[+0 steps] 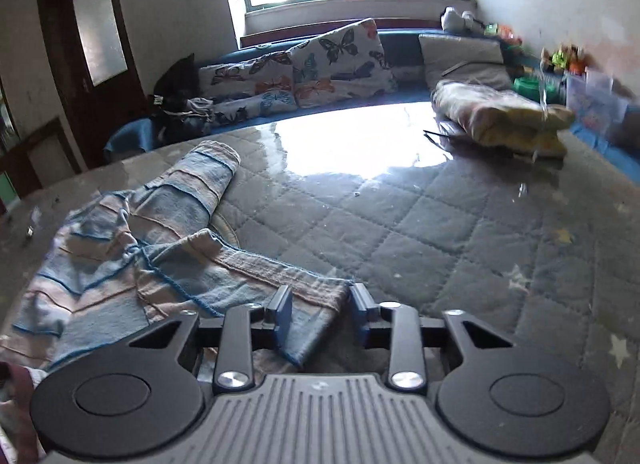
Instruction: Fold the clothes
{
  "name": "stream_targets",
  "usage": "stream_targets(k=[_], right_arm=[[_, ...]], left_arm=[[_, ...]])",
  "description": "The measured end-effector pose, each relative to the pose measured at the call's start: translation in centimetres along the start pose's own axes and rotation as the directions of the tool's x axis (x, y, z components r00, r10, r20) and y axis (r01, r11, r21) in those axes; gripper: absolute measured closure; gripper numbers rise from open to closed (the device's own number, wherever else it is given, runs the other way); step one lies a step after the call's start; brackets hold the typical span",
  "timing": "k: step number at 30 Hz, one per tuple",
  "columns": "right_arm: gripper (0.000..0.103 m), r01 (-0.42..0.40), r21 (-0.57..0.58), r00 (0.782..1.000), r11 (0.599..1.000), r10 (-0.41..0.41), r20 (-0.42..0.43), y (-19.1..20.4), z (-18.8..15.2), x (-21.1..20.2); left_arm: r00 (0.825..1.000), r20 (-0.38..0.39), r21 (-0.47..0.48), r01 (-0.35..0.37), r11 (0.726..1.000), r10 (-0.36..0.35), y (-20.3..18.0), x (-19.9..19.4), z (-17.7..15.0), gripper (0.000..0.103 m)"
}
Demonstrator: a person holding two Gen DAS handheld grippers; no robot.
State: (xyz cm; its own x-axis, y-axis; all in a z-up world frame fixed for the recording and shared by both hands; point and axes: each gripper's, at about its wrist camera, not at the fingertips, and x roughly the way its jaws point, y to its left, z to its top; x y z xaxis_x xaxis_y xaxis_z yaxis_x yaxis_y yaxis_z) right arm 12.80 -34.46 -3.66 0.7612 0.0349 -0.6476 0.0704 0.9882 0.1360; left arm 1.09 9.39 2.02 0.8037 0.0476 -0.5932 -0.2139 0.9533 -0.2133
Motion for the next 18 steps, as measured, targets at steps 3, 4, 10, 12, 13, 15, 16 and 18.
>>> stream_targets(k=[3,4,10,12,13,15,16,18], right_arm=[[0.1,-0.004,-0.006,1.0,1.0,0.004,0.028,0.2,-0.4,-0.7],[0.1,-0.003,-0.005,0.999,1.0,0.004,0.044,0.0,-0.5,-1.3],[0.1,0.028,0.01,0.991,1.0,-0.029,0.134,-2.0,-0.9,-6.4],[0.1,0.051,0.007,0.986,0.999,-0.051,0.16,-2.8,-1.3,-8.3],[0.1,0.06,0.011,0.984,0.998,-0.061,0.168,-3.2,-1.6,-9.1],[0.1,0.079,0.021,0.98,0.997,-0.082,0.179,-4.1,-2.2,-10.8],[0.1,0.091,0.027,0.979,0.995,-0.095,0.18,-4.6,-2.7,-11.6],[0.1,0.12,0.031,0.978,0.992,-0.123,0.171,-5.6,-3.8,-12.6]], left_arm=[[1.0,0.003,-0.007,-0.008,1.0,0.008,0.2,-0.3,-0.1,0.099],[1.0,0.003,-0.008,-0.011,1.0,0.011,0.3,-0.4,-0.1,0.099],[1.0,0.009,-0.011,-0.021,1.0,0.021,0.8,-1.2,-0.7,0.099],[1.0,0.008,-0.011,-0.024,1.0,0.024,1.0,-1.6,-1.0,0.099],[1.0,0.006,-0.011,-0.026,1.0,0.026,1.1,-1.8,-1.1,0.099],[1.0,0.003,-0.01,-0.029,1.0,0.029,1.4,-2.3,-1.5,0.099],[1.0,0.002,-0.009,-0.03,1.0,0.03,1.5,-2.5,-1.7,0.099],[0.999,0.0,-0.008,-0.036,0.999,0.036,1.7,-3.0,-2.1,0.099]])
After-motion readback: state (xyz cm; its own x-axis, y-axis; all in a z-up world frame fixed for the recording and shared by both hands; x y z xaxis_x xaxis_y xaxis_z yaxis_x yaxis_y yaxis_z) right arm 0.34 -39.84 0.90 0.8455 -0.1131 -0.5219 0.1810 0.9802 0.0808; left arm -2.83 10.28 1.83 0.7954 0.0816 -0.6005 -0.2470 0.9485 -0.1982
